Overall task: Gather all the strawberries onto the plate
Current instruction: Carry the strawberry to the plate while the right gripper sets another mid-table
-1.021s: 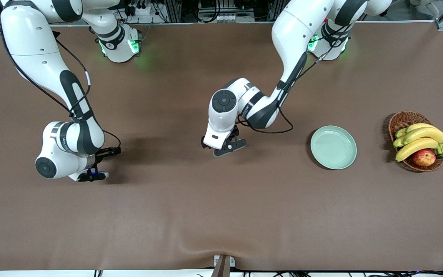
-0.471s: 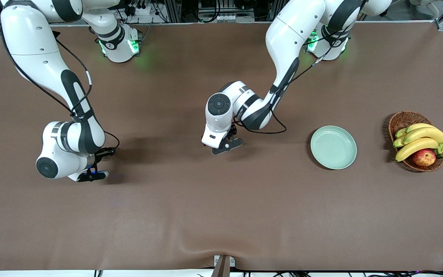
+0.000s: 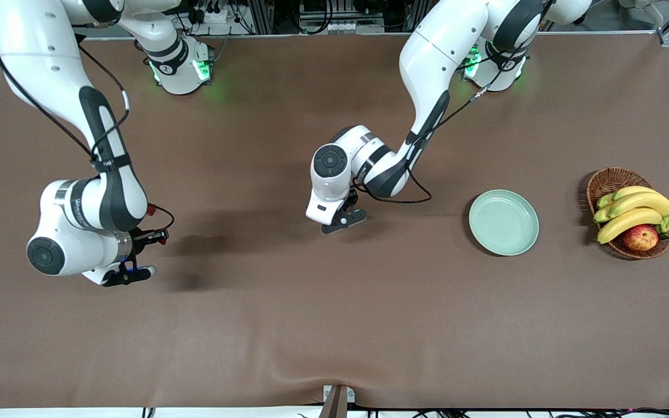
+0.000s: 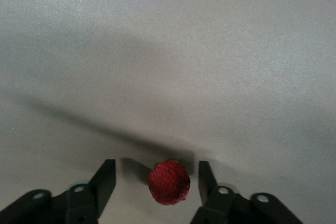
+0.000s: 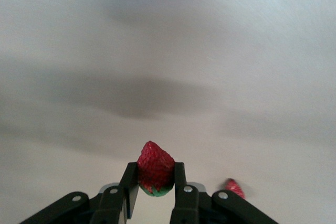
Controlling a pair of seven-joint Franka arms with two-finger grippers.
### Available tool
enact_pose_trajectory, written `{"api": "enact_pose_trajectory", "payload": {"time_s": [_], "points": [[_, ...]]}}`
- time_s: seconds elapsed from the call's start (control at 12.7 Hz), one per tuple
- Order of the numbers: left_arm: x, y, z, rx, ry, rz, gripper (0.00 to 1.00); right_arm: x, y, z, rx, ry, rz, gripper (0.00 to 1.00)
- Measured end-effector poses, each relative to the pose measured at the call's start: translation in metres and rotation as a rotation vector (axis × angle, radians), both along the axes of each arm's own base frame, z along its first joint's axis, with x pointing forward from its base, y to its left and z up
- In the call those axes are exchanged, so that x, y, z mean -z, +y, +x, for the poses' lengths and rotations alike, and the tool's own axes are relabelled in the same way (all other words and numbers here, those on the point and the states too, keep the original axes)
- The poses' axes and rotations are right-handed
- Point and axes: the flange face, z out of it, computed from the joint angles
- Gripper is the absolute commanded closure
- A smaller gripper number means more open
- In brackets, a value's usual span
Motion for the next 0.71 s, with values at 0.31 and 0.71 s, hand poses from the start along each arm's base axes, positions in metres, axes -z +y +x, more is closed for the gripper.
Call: {"api": "enact_pose_trajectory", "payload": {"time_s": [0.31,0.71], "points": [[-0.001,0.000,0.000,0.000,-0.001,-0.001,1.00,-0.006,0.075,-0.004,0.074,0.014,0.237,0.89],[-0.058,0.021,0.037,-0.052,-0.029,-0.013,1.00,-0.003,0.103,-0.008,0.087,0.019,0.252,0.91]]}}
